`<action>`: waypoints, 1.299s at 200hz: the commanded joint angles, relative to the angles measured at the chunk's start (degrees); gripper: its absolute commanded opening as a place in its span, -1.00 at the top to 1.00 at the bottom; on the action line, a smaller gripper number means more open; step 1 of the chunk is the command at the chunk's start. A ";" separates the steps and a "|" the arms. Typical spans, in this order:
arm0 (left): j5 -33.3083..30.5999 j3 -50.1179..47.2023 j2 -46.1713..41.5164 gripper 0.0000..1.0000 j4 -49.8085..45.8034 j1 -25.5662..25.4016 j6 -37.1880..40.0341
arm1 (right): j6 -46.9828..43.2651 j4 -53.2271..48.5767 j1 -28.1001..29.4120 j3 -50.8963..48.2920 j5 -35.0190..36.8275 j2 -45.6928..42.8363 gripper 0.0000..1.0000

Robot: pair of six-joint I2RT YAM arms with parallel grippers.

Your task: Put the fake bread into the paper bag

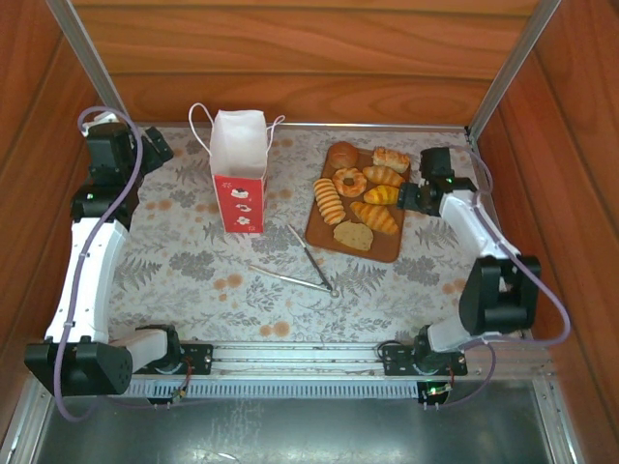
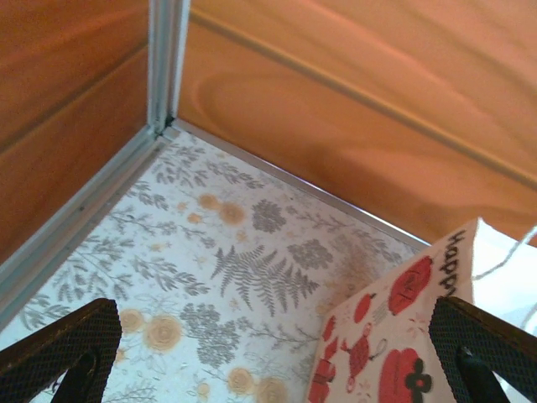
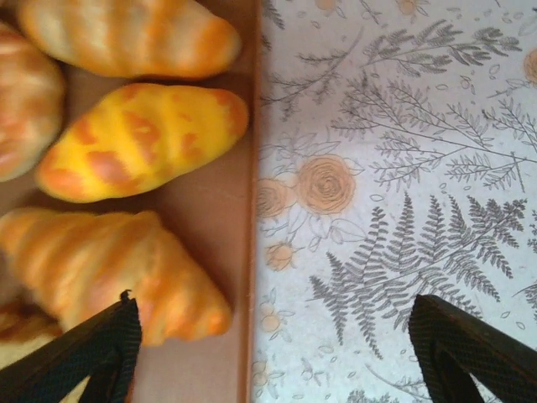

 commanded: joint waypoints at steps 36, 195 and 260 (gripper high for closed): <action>15.99 2.02 -0.05 -0.97 -3.27 0.47 -3.63 | -2.75 4.02 0.64 -9.33 -13.85 -17.75 -1.00; 25.31 5.55 12.89 -0.49 -2.67 -7.28 -8.45 | -16.99 0.11 25.12 -4.43 -16.69 -11.37 -1.00; 24.52 5.70 15.53 0.17 -2.22 -7.28 -8.32 | -31.03 9.33 35.63 -15.32 -19.93 -13.03 -1.00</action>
